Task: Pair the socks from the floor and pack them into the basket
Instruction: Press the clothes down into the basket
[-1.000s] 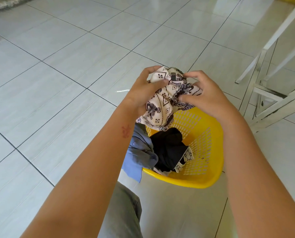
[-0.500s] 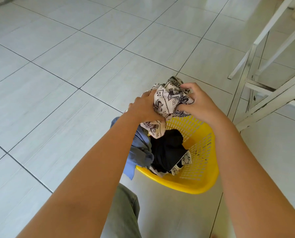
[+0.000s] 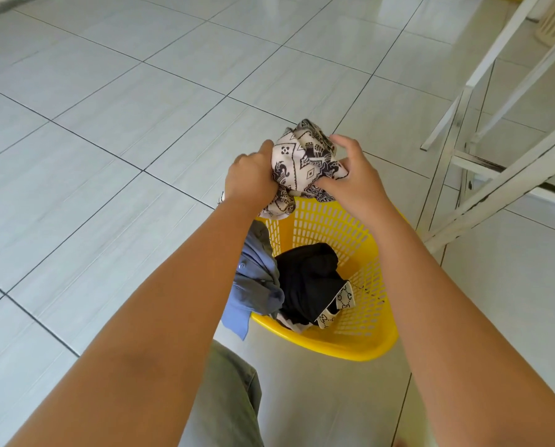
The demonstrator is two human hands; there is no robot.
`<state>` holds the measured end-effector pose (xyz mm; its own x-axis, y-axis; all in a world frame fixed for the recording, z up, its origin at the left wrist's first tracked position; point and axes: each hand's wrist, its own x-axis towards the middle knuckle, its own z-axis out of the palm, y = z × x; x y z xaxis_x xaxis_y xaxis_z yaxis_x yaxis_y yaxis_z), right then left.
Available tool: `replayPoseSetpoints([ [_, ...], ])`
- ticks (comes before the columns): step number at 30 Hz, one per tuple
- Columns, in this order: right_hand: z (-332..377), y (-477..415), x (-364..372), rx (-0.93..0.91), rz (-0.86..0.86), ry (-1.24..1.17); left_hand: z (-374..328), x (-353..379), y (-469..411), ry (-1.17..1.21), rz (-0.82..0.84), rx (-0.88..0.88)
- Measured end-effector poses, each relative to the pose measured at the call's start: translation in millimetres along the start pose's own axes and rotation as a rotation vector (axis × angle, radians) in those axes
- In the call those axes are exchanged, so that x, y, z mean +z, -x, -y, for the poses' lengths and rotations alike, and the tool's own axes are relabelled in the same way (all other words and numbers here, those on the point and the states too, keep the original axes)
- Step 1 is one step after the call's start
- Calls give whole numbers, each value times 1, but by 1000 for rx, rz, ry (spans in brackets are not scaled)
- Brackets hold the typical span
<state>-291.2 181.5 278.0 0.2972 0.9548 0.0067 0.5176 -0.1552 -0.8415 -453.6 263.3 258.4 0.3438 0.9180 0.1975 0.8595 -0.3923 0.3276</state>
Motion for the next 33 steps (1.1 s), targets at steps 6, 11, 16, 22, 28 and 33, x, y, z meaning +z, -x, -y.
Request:
replayPoseSetpoints([
  [6,14,2,-15,-38,-117,-104,-26,-44,-20,80,-104,75],
  [11,25,20,-42,-155,-306,221,-57,-51,-23,423,213,52],
  [16,-6,39,-48,-79,-152,481,-66,4,19,739,585,-74],
  [22,-78,72,-7,0,76,683,-47,64,70,719,694,-261],
  [28,-106,79,18,122,239,873,-43,88,94,447,725,1],
  [33,-116,79,28,202,446,977,-44,106,106,-117,836,270],
])
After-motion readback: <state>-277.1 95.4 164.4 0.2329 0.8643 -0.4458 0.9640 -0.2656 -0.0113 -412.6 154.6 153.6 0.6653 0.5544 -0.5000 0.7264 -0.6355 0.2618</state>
